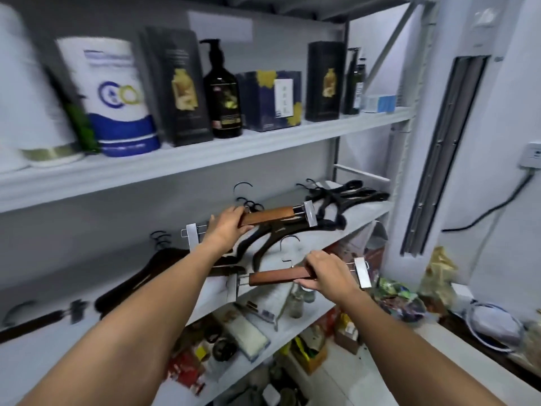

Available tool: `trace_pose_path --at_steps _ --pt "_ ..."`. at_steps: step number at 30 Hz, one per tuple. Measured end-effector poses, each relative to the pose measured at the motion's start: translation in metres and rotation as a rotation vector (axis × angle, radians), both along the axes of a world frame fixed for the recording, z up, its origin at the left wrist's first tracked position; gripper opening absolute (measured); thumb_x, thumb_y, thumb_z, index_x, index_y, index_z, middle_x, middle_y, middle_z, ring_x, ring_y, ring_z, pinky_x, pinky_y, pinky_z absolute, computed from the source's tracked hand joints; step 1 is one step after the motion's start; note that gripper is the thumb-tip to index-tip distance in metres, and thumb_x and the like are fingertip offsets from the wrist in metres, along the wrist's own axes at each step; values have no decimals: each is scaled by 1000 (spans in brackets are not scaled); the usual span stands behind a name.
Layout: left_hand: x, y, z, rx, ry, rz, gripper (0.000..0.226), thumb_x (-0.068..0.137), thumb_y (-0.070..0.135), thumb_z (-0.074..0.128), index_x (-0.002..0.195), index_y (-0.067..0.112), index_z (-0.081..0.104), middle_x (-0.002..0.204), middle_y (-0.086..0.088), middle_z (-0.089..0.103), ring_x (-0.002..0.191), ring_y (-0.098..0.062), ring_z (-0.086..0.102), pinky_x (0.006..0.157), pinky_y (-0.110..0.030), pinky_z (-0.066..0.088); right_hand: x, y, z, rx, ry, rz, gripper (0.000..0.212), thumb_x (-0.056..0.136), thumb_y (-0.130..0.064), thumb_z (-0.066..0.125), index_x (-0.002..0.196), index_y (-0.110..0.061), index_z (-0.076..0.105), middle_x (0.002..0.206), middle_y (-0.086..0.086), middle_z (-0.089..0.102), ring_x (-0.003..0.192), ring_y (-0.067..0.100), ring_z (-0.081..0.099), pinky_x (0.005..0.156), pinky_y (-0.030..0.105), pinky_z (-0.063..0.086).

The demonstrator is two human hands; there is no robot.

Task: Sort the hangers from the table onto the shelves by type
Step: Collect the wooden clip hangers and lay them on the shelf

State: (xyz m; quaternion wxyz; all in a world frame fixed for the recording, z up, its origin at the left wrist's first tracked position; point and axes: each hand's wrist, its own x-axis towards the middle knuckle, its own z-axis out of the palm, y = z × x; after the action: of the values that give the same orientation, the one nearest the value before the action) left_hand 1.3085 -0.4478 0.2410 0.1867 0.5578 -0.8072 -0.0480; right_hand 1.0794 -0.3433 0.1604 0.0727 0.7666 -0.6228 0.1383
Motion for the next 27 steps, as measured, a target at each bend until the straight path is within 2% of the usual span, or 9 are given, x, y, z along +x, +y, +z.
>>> trace_pose_path --at_steps 7,16,21,27 --pt "101 9 -9 -32 -24 159 45 93 40 53 130 15 45 131 -7 52 122 -26 48 105 -47 31 88 -36 -9 5 -8 197 44 84 -59 56 102 -19 53 104 -1 57 99 18 53 83 28 37" --pt "171 16 -26 45 -52 313 53 94 40 52 138 16 39 139 -6 46 130 -26 41 111 -51 27 147 -70 -29 47 -12 331 48 84 -63 55 106 -20 56 106 -3 58 99 17 55 86 27 42" --pt "202 14 -40 58 -28 380 47 93 40 53 132 18 43 133 -5 49 125 -25 46 108 -48 28 176 -96 -26 134 -24 416 49 87 -57 56 119 -19 53 117 -3 55 112 17 50 94 29 37" --pt "231 5 -51 54 -15 450 40 91 40 55 126 21 47 123 -2 53 116 -24 51 106 -47 31 206 -119 -24 82 -57 518 43 87 -55 55 111 -20 57 111 -5 57 106 14 52 90 27 39"
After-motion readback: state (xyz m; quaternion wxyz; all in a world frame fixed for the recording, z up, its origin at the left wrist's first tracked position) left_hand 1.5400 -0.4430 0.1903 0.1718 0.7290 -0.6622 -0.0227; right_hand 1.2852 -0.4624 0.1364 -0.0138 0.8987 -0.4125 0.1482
